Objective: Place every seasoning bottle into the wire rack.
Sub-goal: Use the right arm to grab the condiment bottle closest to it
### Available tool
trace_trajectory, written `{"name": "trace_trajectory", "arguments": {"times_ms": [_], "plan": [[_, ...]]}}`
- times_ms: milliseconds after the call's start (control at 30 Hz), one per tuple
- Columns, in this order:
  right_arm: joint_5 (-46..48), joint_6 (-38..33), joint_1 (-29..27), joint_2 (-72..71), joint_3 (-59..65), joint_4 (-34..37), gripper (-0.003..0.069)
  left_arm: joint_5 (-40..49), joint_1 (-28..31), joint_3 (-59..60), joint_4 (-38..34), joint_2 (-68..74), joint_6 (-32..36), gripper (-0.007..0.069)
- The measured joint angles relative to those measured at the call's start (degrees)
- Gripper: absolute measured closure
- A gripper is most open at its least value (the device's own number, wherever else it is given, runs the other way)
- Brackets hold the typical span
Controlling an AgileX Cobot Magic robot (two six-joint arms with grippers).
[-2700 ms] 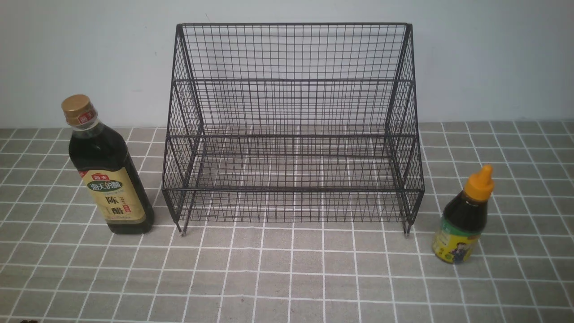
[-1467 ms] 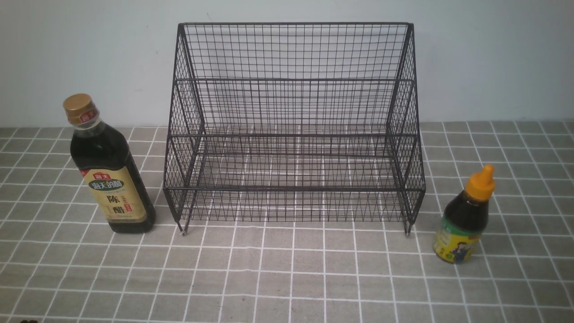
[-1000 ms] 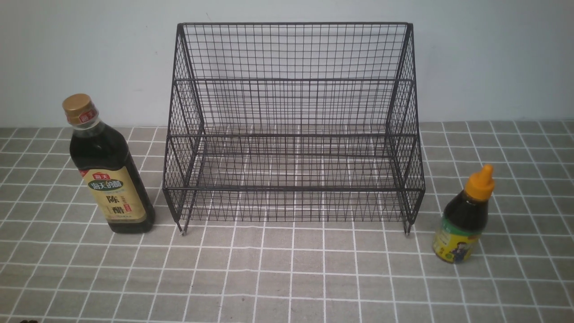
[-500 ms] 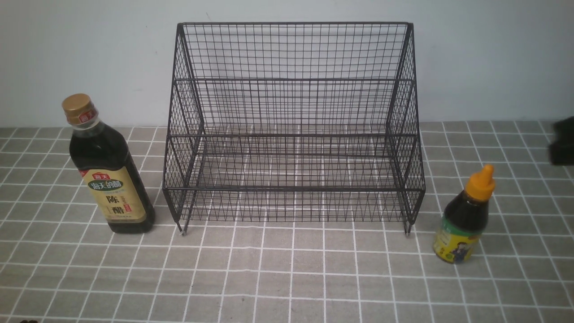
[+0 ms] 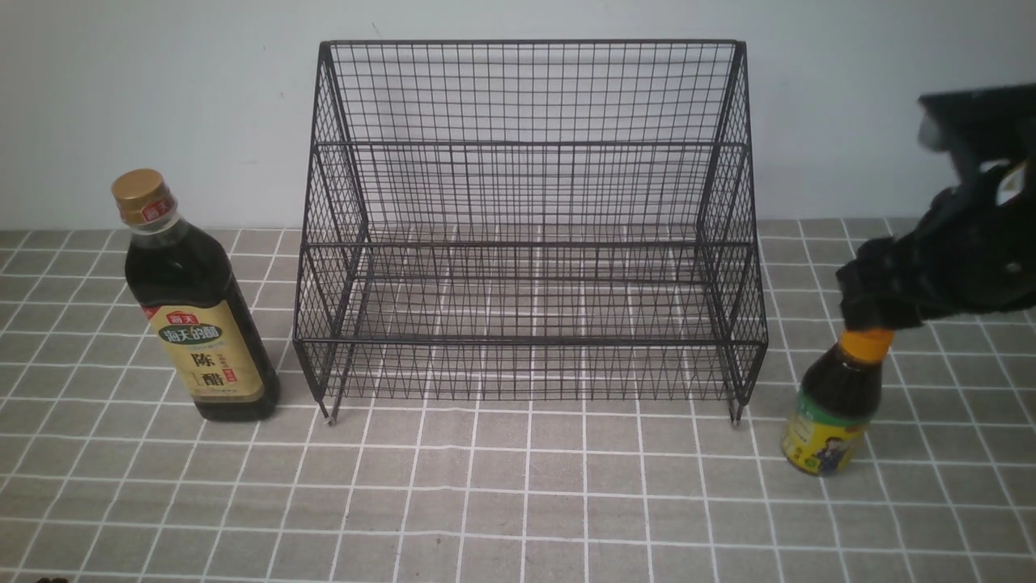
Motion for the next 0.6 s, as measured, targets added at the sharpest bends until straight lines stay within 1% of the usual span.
{"name": "trace_trajectory", "arguments": {"times_ms": [67, 133, 167, 267, 400, 533, 567, 600], "plan": [[-0.2, 0.3, 0.0, 2.2, 0.0, 0.1, 0.0151, 0.0, 0.0, 0.0, 0.0, 0.0, 0.0, 0.0631], [-0.5, 0.3, 0.0, 3.9, 0.0, 0.2, 0.0172, 0.0, 0.0, 0.0, 0.0, 0.0, 0.0, 0.0631], [-0.6, 0.3, 0.0, 4.4, 0.0, 0.3, 0.0197, 0.0, 0.0, 0.0, 0.0, 0.0, 0.0, 0.0631], [-0.8, -0.6, 0.0, 5.1, -0.2, 0.9, 0.0367, 0.0, 0.0, 0.0, 0.0, 0.0, 0.0, 0.0631], [1.8, -1.9, 0.1, 4.9, -1.8, 0.9, 0.0353, 0.0, 0.0, 0.0, 0.0, 0.0, 0.0, 0.0631], [9.4, -2.3, 0.9, 1.0, -7.5, 0.5, 0.0353, 0.0, 0.0, 0.0, 0.0, 0.0, 0.0, 0.0631], [9.4, -2.3, 0.9, 1.0, -7.5, 0.5, 0.0353, 0.0, 0.0, 0.0, 0.0, 0.0, 0.0, 0.0631], [11.6, -2.6, 1.9, -1.5, -11.0, 0.2, 0.0353, 0.0, 0.0, 0.0, 0.0, 0.0, 0.0, 0.0631]]}}
